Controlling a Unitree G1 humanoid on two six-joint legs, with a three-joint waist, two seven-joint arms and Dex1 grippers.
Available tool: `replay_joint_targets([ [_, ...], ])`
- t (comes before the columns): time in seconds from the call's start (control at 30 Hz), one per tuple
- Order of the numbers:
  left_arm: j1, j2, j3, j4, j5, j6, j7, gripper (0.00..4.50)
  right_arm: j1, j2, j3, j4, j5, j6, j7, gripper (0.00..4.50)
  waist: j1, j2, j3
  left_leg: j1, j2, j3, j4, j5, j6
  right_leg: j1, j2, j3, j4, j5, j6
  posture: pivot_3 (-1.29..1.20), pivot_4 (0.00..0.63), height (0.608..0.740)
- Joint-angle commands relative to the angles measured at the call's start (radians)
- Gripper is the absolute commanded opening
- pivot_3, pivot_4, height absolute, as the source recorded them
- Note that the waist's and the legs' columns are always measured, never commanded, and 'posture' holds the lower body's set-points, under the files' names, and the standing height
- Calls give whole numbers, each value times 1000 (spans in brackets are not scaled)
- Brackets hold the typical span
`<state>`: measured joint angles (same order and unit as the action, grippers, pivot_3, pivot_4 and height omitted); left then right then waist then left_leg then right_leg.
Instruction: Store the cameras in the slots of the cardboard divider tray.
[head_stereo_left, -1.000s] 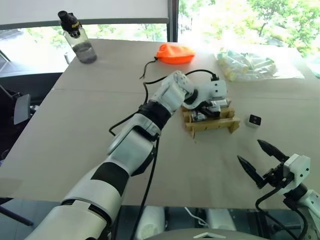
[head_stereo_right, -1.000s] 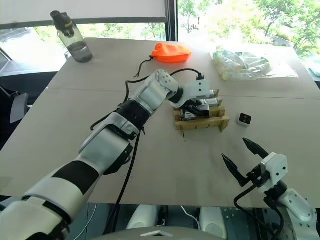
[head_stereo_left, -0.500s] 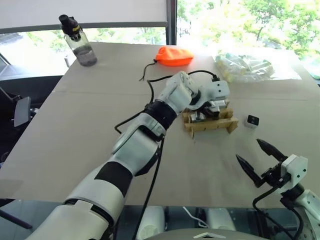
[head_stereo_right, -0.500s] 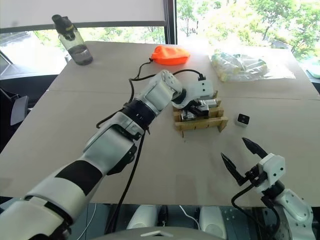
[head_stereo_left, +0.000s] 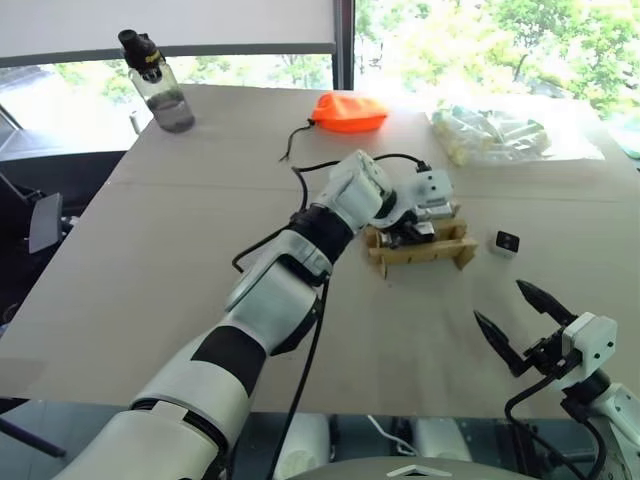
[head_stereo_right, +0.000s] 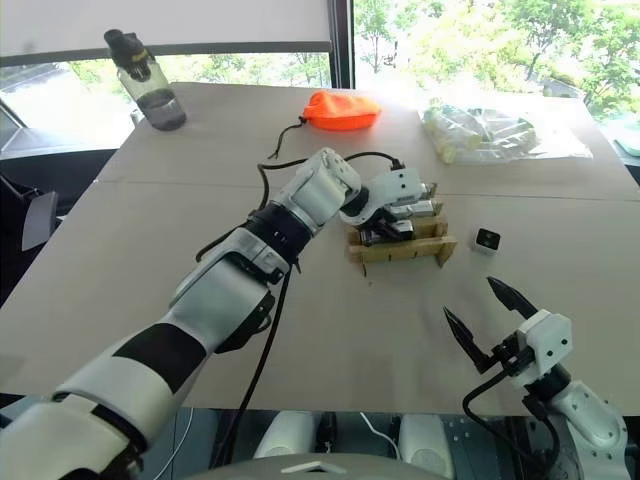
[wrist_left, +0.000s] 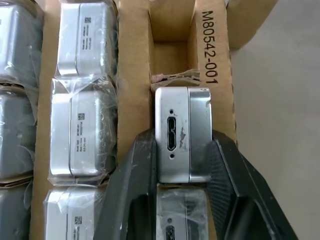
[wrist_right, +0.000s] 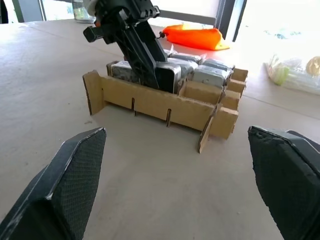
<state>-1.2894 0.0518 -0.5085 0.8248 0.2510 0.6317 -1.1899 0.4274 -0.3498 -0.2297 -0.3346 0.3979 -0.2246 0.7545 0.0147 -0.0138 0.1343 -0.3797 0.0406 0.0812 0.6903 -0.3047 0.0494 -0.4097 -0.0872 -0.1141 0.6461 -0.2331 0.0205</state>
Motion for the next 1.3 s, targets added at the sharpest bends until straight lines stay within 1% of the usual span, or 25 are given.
replay_joint_targets([
  [0.03,36,-12,-29,29,2,30,-26,2133,-2,-8,-8,-19,13,-16,-8,4500,1,0,0,0,0,0,0,0,0,0,0,0,-1,0,0,0,150,726],
  [0.13,33,-12,-28,33,2,28,-23,3475,-3,-7,-7,-19,11,-17,-9,4500,3,0,0,0,0,0,0,1,-1,0,-1,-1,-1,0,0,0,150,726],
  [0.17,28,-13,-26,38,1,27,-20,3824,-5,-6,-6,-17,10,-17,-10,4500,4,0,0,0,-1,0,0,0,-1,1,-1,-1,-1,0,1,0,150,726],
  [0.23,17,-11,-17,38,-4,27,-18,3824,-5,-4,-3,-16,8,-18,-11,4500,4,0,0,0,0,-1,3,-1,2,2,-1,-1,-1,-2,4,0,150,726],
  [0.37,1,10,7,-6,-26,38,-37,3824,-7,-8,-5,-18,9,-15,-11,4500,0,0,0,0,0,-1,4,-1,2,2,-1,0,0,-2,4,0,150,726],
  [0.43,1,36,24,-55,-43,53,-56,3824,-8,-14,-12,-18,13,-8,-13,4500,0,0,1,-1,0,-1,4,-1,2,1,-1,0,0,-2,3,0,150,726],
  [0.53,28,96,66,-193,-94,75,-84,3824,-14,-25,-33,-19,15,20,-39,4500,-6,3,4,-2,0,2,3,-1,1,-2,0,2,1,0,0,0,150,726],
  [0.6,72,124,143,-330,-168,122,-79,3824,-31,-40,-47,-18,4,54,-69,4500,-5,4,6,-3,0,3,2,1,-2,-4,0,5,1,0,0,0,150,726],
  [0.63,102,128,201,-405,-216,152,-60,3824,-44,-52,-53,-19,7,86,-84,4500,-3,4,7,-3,1,3,1,1,-2,-4,0,6,1,0,0,0,150,726],
  [0.7,219,153,278,-579,-269,101,-7,3824,-85,-76,-60,-10,1,147,-120,4500,-1,6,8,-4,1,2,1,1,-2,-4,0,6,-1,0,0,0,150,726],
  [0.77,336,174,325,-742,-309,71,31,3824,-132,-86,-59,4,-15,204,-167,4500,-3,6,7,-3,3,3,1,1,-2,-4,-2,7,0,0,1,0,150,726],
  [0.9,537,198,398,-991,-392,106,108,3824,-248,-44,-33,38,-74,316,-321,4500,0,7,8,-2,4,5,0,2,-3,-4,-1,8,1,0,0,0,150,726],
  [1.0,672,238,430,-1125,-434,125,157,3824,-345,-3,-32,102,-114,402,-444,4500,-1,7,7,-1,3,4,1,2,-3,-3,-2,8,3,0,0,0,150,726],
  [1.13,802,238,474,-1275,-480,132,264,3824,-440,53,-8,186,-198,449,-576,4500,0,7,7,0,3,5,1,2,-3,-3,-2,9,3,0,0,0,150,726],
  [1.23,839,222,497,-1339,-529,80,303,3824,-481,96,-14,222,-202,474,-630,4500,3,7,7,-1,3,4,1,2,-4,-3,-2,8,2,0,0,0,150,726],
  [1.3,837,216,504,-1354,-537,96,357,3824,-501,119,4,247,-211,468,-638,4500,0,7,7,-1,3,5,1,2,-4,-3,-2,8,2,0,0,0,150,726],
])
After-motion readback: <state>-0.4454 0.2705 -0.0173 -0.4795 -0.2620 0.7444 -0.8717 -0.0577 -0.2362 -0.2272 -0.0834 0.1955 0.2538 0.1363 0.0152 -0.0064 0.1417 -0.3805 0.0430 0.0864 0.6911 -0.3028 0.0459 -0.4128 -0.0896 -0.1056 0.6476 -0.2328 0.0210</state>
